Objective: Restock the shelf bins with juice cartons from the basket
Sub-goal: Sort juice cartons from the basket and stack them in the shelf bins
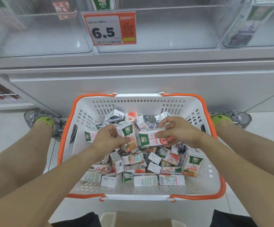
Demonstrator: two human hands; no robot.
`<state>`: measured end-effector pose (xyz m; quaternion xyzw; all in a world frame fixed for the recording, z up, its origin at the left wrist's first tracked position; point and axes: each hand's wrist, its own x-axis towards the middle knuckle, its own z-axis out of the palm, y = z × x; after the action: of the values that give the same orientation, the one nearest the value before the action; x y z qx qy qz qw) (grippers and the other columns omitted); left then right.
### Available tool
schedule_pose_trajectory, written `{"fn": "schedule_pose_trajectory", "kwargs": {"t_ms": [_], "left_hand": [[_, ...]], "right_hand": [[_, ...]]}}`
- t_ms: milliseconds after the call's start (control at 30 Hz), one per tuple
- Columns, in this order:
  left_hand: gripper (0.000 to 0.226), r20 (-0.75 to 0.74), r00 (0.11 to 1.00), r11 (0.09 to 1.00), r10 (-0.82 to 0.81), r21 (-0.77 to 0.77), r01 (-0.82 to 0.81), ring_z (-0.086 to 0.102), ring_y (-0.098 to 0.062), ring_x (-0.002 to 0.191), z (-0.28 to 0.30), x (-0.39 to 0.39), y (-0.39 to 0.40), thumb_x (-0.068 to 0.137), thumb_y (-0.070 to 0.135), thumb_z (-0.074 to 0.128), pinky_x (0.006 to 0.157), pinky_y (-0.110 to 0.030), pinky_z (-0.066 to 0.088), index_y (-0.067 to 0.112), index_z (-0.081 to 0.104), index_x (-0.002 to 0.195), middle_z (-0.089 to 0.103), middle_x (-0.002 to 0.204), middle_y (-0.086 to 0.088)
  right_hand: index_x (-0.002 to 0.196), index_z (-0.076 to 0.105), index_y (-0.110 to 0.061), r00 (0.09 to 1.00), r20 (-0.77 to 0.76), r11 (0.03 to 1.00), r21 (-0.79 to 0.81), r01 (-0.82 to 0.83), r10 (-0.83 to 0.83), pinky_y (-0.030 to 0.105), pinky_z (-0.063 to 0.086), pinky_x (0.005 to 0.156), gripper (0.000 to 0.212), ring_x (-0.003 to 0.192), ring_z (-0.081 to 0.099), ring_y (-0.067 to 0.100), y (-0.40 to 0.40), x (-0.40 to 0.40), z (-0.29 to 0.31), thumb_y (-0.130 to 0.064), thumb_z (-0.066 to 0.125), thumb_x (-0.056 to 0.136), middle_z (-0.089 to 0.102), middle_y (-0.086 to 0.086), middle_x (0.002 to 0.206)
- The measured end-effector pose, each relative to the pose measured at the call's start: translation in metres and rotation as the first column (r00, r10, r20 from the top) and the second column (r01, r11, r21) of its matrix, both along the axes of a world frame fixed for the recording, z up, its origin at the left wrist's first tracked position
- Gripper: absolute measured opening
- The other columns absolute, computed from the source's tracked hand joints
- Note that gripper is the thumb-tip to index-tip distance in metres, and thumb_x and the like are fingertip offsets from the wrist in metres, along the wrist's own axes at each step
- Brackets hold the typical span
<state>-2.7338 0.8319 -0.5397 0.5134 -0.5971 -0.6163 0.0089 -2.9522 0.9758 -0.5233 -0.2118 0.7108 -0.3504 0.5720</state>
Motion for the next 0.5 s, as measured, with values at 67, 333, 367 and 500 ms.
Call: {"fn": "schedule_pose_trajectory", "kwargs": {"t_ms": [67,333,367,500], "left_hand": [[0.044,-0.1,0.995,0.99,0.022,0.143,-0.008,0.071,-0.039,0.096,0.015,-0.003,-0.01,0.076,0.004,0.082,0.086,-0.049,0.058,0.003,0.059,0.114,0.074,0.103,-0.017],[0.04,-0.333,0.937,0.914,0.103,0.402,0.042,0.06,-0.034,0.109,0.052,-0.016,-0.022,0.092,0.022,0.061,0.104,-0.05,0.044,0.003,0.061,0.128,0.061,0.13,-0.024],[0.041,-0.349,0.93,0.906,0.112,0.421,0.049,0.061,-0.035,0.111,0.053,-0.017,-0.023,0.092,0.022,0.062,0.099,-0.048,0.05,0.003,0.061,0.128,0.062,0.13,-0.024],[0.036,-0.35,0.917,0.885,0.191,0.466,-0.006,0.066,-0.034,0.111,0.058,-0.021,-0.018,0.096,0.02,0.058,0.083,-0.041,0.059,0.004,0.06,0.128,0.067,0.124,-0.02]], "right_hand": [[0.109,0.062,-0.002,0.992,0.112,0.997,-0.048,0.055,-0.049,0.041,0.062,0.068,0.034,0.09,0.072,0.033,-0.002,-0.005,0.014,-0.001,0.079,0.08,0.069,0.024,0.107],[0.116,0.066,0.001,0.911,0.366,0.926,-0.244,0.289,-0.188,0.038,0.059,0.08,0.044,0.094,0.066,0.026,-0.01,-0.008,0.043,-0.021,0.077,0.079,0.071,0.017,0.111],[0.117,0.066,0.003,0.909,0.365,0.917,-0.255,0.306,-0.202,0.036,0.056,0.079,0.047,0.093,0.063,0.025,-0.011,-0.005,0.043,-0.023,0.077,0.08,0.071,0.016,0.108],[0.121,0.063,0.006,0.907,0.368,0.912,-0.264,0.315,-0.206,0.029,0.043,0.068,0.051,0.078,0.059,0.016,-0.015,0.014,0.04,-0.028,0.073,0.083,0.07,0.007,0.092]]}}
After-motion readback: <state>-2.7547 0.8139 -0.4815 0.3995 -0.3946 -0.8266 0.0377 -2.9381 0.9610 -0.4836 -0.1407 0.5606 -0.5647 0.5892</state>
